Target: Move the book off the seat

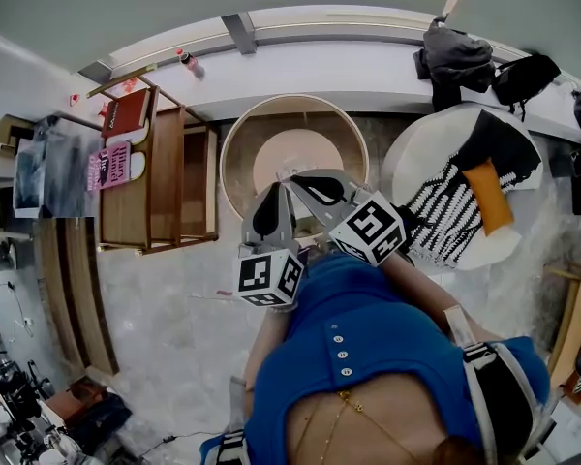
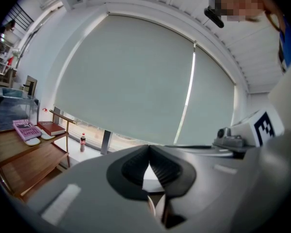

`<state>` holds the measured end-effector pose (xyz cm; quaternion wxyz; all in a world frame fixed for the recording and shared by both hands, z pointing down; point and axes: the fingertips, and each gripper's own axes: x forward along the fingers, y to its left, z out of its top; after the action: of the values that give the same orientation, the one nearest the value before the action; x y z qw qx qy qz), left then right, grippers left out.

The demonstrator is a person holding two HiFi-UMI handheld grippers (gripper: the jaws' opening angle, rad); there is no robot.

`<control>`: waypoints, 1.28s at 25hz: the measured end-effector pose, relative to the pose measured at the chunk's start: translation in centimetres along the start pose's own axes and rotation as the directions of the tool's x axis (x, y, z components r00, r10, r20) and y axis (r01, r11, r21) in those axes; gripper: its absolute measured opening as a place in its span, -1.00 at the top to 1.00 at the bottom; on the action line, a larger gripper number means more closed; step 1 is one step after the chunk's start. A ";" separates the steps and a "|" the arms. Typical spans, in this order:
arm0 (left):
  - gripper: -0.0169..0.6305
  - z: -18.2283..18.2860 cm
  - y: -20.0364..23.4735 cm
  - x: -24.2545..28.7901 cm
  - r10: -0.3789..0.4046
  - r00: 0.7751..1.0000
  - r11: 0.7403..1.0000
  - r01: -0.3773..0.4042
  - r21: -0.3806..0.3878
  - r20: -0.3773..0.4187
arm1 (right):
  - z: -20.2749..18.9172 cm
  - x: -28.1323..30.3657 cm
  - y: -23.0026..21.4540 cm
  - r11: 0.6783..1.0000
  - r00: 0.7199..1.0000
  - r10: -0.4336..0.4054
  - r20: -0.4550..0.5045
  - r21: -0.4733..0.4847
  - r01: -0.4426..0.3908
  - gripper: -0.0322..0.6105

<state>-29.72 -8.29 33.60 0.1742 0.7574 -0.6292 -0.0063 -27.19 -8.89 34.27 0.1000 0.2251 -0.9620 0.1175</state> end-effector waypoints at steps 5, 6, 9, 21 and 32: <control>0.95 -0.1 0.1 -0.3 0.002 1.000 1.000 -0.002 -0.012 0.000 | -0.1 0.0 0.4 1.000 1.000 0.005 0.001 0.000 -0.005 0.90; 0.95 -0.2 0.1 -0.4 0.003 1.000 1.000 -0.003 -0.013 -0.001 | -0.1 0.0 0.4 1.000 1.000 0.007 0.002 0.000 -0.007 0.90; 0.95 -0.2 -0.1 -0.5 0.002 1.000 1.000 -0.002 -0.010 0.000 | -0.1 -0.1 0.5 1.000 1.000 0.009 0.006 -0.002 -0.009 0.90; 0.95 -0.4 -0.5 -1.0 0.001 1.000 1.000 -0.001 -0.005 -0.003 | -0.2 -0.5 1.0 1.000 1.000 0.012 0.009 -0.001 -0.012 0.90; 0.95 -0.5 -0.6 -1.0 0.003 1.000 1.000 -0.003 0.004 -0.005 | -0.2 -0.7 0.8 1.000 1.000 0.014 0.009 -0.002 -0.014 0.90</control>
<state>-29.22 -7.11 33.67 0.1744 0.7568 -0.6299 -0.0030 -26.90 -7.84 34.15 0.0952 0.2186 -0.9642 0.1163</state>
